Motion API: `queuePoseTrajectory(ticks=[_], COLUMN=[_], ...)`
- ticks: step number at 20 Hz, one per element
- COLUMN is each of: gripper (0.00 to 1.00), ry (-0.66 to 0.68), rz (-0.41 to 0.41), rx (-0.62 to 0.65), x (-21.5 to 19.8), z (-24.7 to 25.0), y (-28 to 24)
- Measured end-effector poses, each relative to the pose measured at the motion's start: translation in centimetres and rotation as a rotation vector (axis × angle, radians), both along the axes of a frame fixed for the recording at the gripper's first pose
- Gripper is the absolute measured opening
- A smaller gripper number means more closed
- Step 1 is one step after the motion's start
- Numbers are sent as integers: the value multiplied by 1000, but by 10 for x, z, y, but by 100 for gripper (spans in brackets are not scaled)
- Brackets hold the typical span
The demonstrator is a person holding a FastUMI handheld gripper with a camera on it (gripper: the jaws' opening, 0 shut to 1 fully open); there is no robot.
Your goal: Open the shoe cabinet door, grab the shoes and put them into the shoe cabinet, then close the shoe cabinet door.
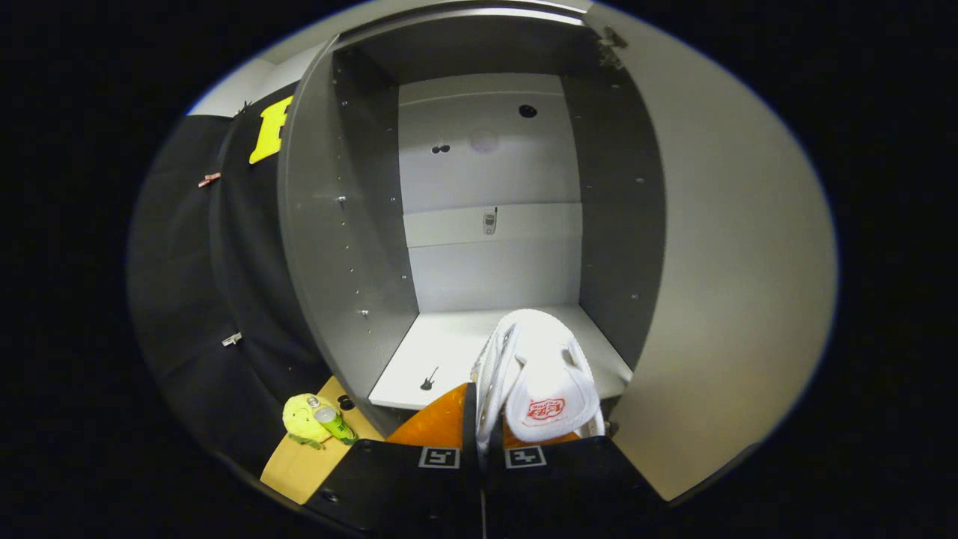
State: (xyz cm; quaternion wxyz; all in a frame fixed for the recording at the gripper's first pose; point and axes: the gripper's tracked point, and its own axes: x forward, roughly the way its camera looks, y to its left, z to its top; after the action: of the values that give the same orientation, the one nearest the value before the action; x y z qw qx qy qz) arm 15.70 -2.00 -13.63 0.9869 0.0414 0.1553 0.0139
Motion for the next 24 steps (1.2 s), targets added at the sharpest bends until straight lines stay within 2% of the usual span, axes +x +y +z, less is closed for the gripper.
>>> queuePoseTrajectory(ticks=[7, 14, 19, 24], gripper=[7, 7, 7, 7], ry=[45, 101, 132, 172], rz=[0, -45, -101, -66], rx=[-66, -142, -170, -219], x=[102, 176, 205, 217], z=[-13, -48, -72, -90], y=[9, 0, -8, 3])
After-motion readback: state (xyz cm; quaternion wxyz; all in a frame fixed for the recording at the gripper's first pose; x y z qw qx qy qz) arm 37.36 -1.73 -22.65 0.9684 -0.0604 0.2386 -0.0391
